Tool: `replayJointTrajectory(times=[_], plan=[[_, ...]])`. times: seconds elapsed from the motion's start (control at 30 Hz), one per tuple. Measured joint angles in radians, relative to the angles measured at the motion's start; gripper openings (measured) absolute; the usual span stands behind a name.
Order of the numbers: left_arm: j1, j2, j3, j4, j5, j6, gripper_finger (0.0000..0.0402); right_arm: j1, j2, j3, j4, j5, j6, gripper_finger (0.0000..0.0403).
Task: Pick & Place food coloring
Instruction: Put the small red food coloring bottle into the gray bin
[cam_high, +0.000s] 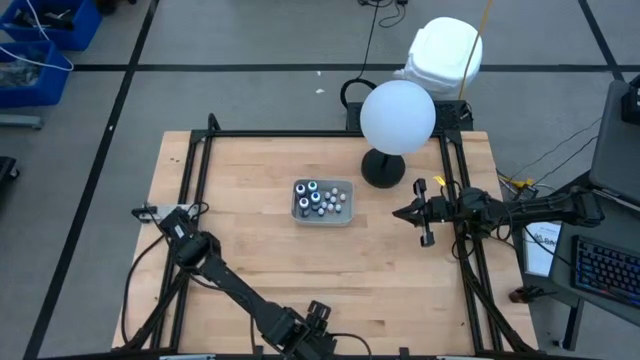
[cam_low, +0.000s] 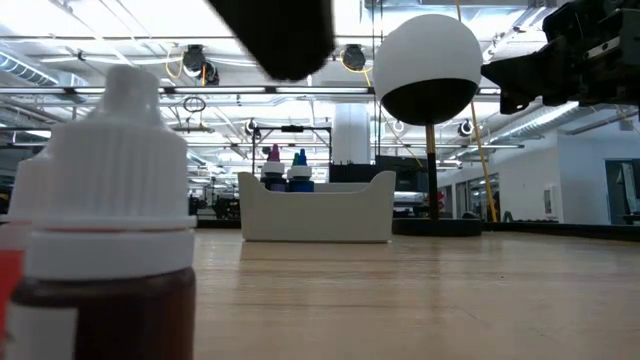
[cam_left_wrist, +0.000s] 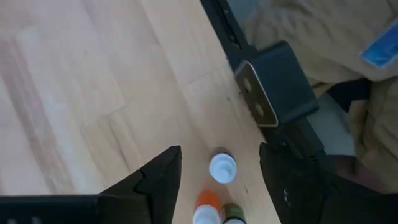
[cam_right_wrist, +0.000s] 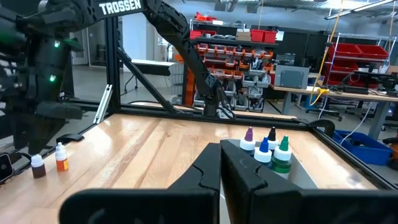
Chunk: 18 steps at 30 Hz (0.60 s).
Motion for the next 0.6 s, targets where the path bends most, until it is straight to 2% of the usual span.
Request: replayJointTrajectory(times=[0.6], plan=[[0.002,0.032,-0.002,0.014,0.049,0.025,0.0218,0.000,0.001,0.000,0.006,0.000,0.000,0.0000]])
